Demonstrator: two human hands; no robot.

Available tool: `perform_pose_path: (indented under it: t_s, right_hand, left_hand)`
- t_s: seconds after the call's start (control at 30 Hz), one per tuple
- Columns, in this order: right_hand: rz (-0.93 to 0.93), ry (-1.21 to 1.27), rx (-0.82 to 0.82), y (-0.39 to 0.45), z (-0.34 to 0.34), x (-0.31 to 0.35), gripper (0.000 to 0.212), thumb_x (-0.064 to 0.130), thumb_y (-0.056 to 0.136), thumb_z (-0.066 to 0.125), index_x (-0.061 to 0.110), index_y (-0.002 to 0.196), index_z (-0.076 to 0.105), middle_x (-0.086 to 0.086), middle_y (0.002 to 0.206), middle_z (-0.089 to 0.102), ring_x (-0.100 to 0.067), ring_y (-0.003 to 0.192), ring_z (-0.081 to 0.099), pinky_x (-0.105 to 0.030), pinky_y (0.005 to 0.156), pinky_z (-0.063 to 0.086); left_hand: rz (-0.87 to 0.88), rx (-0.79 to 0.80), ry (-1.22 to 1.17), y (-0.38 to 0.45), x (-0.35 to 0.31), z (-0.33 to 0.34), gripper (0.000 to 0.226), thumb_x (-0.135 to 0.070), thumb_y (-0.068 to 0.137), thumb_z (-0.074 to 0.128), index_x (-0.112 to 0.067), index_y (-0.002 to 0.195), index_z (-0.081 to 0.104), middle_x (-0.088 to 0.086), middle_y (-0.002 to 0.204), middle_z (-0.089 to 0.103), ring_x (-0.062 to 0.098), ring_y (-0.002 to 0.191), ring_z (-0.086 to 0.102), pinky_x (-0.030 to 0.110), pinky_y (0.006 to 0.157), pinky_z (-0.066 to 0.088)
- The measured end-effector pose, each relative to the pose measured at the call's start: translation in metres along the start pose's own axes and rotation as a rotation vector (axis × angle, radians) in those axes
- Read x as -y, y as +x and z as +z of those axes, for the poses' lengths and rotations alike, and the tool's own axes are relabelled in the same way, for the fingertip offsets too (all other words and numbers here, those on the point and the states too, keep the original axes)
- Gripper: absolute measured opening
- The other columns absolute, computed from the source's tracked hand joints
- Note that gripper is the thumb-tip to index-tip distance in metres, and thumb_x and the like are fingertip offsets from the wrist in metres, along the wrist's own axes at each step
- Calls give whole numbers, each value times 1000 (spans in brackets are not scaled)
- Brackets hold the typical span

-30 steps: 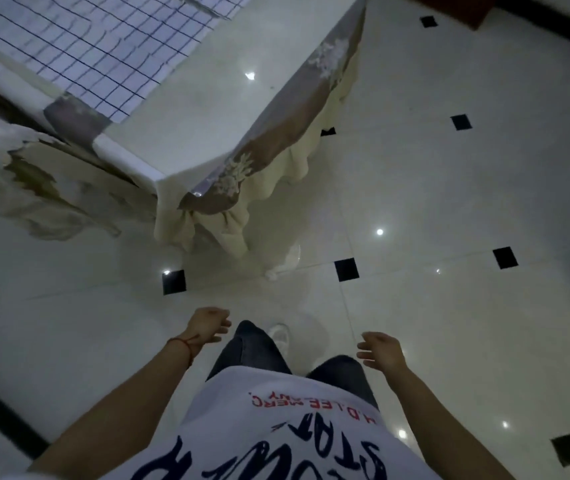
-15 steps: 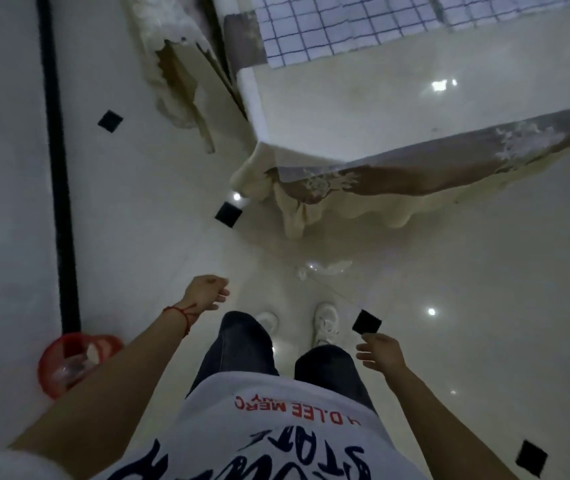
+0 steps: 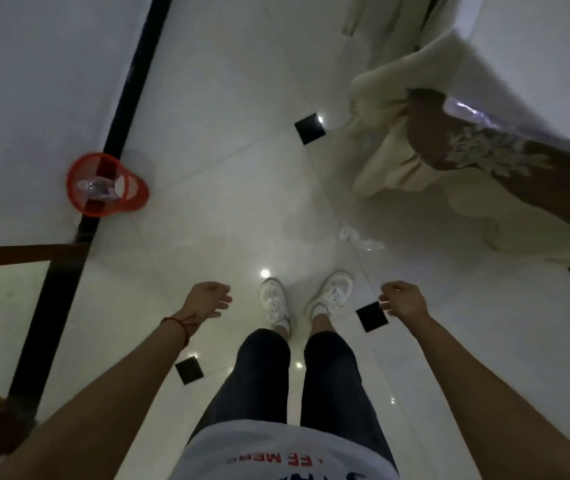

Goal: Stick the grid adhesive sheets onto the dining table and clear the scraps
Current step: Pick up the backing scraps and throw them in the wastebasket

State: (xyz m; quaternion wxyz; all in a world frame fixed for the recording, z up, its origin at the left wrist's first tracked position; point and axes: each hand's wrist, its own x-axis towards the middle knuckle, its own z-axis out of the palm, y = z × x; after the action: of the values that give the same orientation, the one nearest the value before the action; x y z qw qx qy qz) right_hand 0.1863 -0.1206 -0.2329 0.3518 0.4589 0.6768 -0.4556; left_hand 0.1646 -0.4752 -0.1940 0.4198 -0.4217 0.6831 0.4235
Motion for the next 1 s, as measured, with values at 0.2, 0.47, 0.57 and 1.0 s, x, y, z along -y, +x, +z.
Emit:
perform_pose_path:
  t_s: [0.2,0.47,0.57,1.0]
  right_hand:
    - [-59,-111,27,85,67,3,21,17,89,55,6,106,62,-12,94,61,-25,74,59,-33,73,47]
    - [-152,-341,-35,261,141,-7,40,21,90,56,6,127,51,-19,127,56,-32,112,55,-34,94,44]
    - [-215,-439,-109,328,162,-15,48,22,90,58,3,132,44,-22,131,52,-35,119,50,-36,100,39]
    - [-347,-725,-383,501,232,-71,55,14,87,57,10,138,35,-28,142,28,-47,121,41,-49,99,38]
  left_hand:
    - [26,43,-10,91,29,24,13,-16,92,53,-7,96,60,3,76,62,14,67,55,24,60,43]
    - [-30,-28,-55,259,98,50,13,-18,91,55,-9,96,62,3,77,64,16,69,57,26,62,45]
    - [-53,-38,-70,316,126,64,13,-19,91,55,-9,96,62,2,77,65,15,70,59,25,62,46]
    - [-62,-39,-4,429,203,105,14,-19,92,52,-13,95,64,2,83,68,14,77,62,23,65,47]
